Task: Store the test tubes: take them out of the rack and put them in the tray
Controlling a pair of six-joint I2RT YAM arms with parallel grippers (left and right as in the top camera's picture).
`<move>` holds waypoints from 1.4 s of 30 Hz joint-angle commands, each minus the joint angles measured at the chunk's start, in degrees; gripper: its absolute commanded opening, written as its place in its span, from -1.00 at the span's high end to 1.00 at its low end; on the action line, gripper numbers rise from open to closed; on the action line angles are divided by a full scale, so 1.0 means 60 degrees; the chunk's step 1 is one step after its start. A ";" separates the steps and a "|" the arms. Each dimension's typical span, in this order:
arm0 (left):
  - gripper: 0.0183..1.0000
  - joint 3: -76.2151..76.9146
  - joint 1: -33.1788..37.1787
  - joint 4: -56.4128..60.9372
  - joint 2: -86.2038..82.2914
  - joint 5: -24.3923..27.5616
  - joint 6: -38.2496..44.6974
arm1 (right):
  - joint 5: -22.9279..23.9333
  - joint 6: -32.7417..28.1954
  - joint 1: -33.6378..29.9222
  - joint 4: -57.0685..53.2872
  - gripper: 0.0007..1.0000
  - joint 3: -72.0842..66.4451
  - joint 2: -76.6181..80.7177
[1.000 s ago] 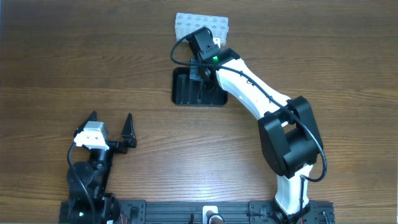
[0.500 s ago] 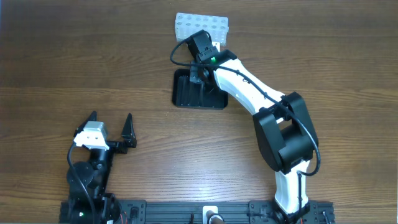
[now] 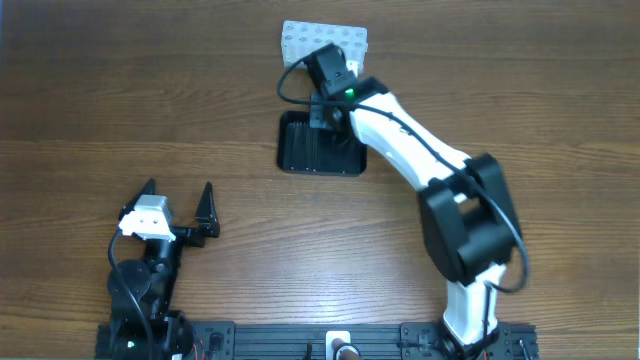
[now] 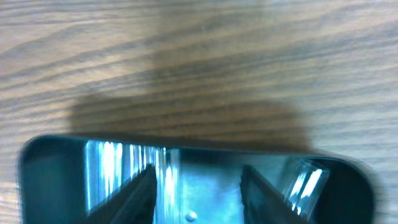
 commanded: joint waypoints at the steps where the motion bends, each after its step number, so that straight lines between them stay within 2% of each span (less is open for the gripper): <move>1: -1.00 -0.0062 0.0069 -0.0007 -0.0084 0.0087 0.0135 | 0.1672 -0.1749 -0.0710 0.0215 -0.49 0.0058 -0.2452; 2: -1.00 -0.0062 0.0069 -0.0007 -0.0084 0.0087 0.0135 | 0.1752 -0.2116 -0.0969 0.0321 -0.52 0.0047 -0.2750; 3: -1.00 -0.0062 0.0069 -0.0007 -0.0084 0.0087 0.0135 | 0.1756 -0.2925 -0.1698 0.0597 -0.60 -0.0011 -0.3337; 4: -1.00 -0.0062 0.0069 -0.0007 -0.0084 0.0087 0.0135 | 0.1756 -0.3198 -0.2033 0.0732 -0.64 -0.0076 -0.3577; 9: -1.00 -0.0062 0.0069 -0.0007 -0.0084 0.0091 0.0135 | 0.1614 -0.4047 -0.3410 0.1770 -0.75 -0.1169 -0.4929; 13: -1.00 -0.0062 0.0069 -0.0007 -0.0084 0.0091 0.0135 | 0.0980 -0.4470 -0.4240 0.3122 -0.86 -0.3217 -0.6768; 16: -1.00 -0.0062 0.0069 -0.0007 -0.0084 0.0087 0.0135 | 0.0907 -0.4714 -0.4601 0.3399 -0.98 -0.4590 -0.8105; 23: -1.00 -0.0062 0.0069 -0.0007 -0.0084 0.0087 0.0135 | 0.1341 -0.4921 -0.4652 0.3697 -0.98 -0.7828 -1.1100; 31: -1.00 -0.0062 0.0069 -0.0007 -0.0084 0.0087 0.0135 | 0.1253 -0.4911 -0.4652 0.5599 -0.98 -1.1544 -1.4222; 38: -1.00 -0.0062 0.0069 -0.0007 -0.0084 0.0087 0.0135 | 0.1009 -0.4827 -0.4448 0.5883 -0.98 -1.2735 -1.5395; 42: -1.00 -0.0062 0.0069 -0.0007 -0.0084 0.0091 0.0135 | 0.1311 -0.4779 -0.3883 0.5829 -0.98 -1.3005 -1.5555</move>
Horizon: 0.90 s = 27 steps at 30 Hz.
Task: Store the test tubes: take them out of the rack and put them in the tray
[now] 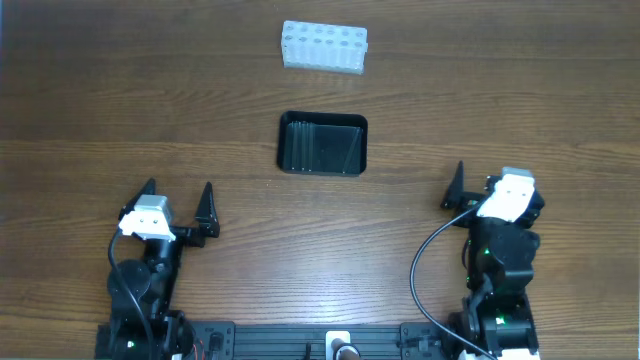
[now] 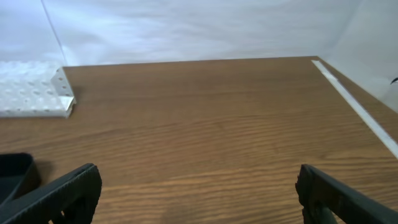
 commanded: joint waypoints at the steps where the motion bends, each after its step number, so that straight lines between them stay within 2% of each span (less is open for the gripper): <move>1: -1.00 -0.0058 0.0069 -0.0007 -0.0076 0.0091 0.0135 | 0.0255 0.0106 0.0659 0.0036 -0.98 -0.0342 -0.0197; 9: -1.00 -0.0058 0.0069 -0.0007 -0.0076 0.0095 0.0135 | 0.0521 0.0466 0.1064 0.0831 -0.98 -0.1188 -0.0430; 21: -1.00 -0.0058 0.0069 -0.0007 -0.0076 0.0095 0.0135 | 0.0528 0.0452 0.1064 0.0109 -0.98 -0.2033 -0.2983; 24: -1.00 -0.0058 0.0069 -0.0007 -0.0076 0.0091 0.0135 | 0.0525 0.0197 0.1064 -0.0321 -0.98 -0.2029 -0.3701; 27: -1.00 -0.0058 0.0069 -0.0007 -0.0076 0.0095 0.0135 | 0.0539 -0.0284 0.1118 0.0084 -0.99 -0.2033 -0.3883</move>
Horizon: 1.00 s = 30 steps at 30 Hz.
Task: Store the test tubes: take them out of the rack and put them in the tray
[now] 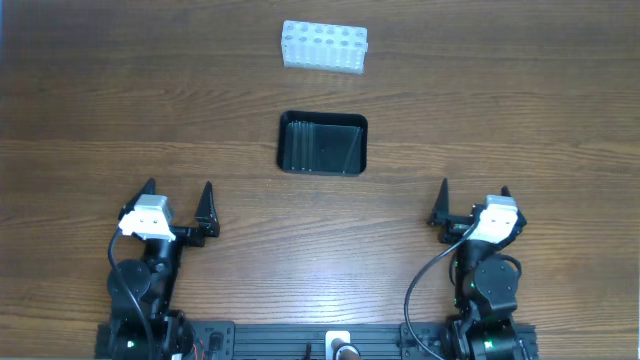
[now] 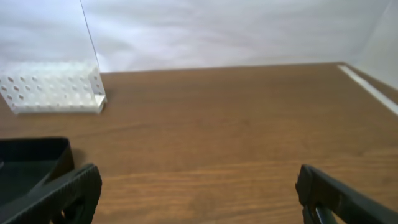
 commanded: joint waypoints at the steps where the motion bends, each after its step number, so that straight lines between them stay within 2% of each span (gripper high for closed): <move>1: -1.00 -0.0058 0.0069 -0.0007 -0.0076 0.0091 0.0135 | 0.0153 -0.0688 0.0127 0.0495 -0.98 -0.0051 -0.0368; 6: -1.00 -0.0058 0.0069 -0.0007 -0.0076 0.0087 0.0135 | 0.0189 -0.0780 0.0138 0.1300 -0.98 -0.0055 -0.0368; 10: -1.00 -0.0058 0.0069 -0.0007 -0.0076 0.0087 0.0135 | 0.0718 -0.0769 0.0138 0.0929 -0.99 -0.0055 -0.0368; 16: -1.00 -0.0058 0.0069 -0.0007 -0.0076 0.0087 0.0135 | 0.0710 -0.0408 0.0138 -0.0044 -0.98 -0.0055 -0.0368; 30: -1.00 -0.0058 0.0069 -0.0007 -0.0076 0.0087 0.0135 | 0.0539 -0.0310 0.0306 -0.0047 -0.98 -0.0055 -0.0368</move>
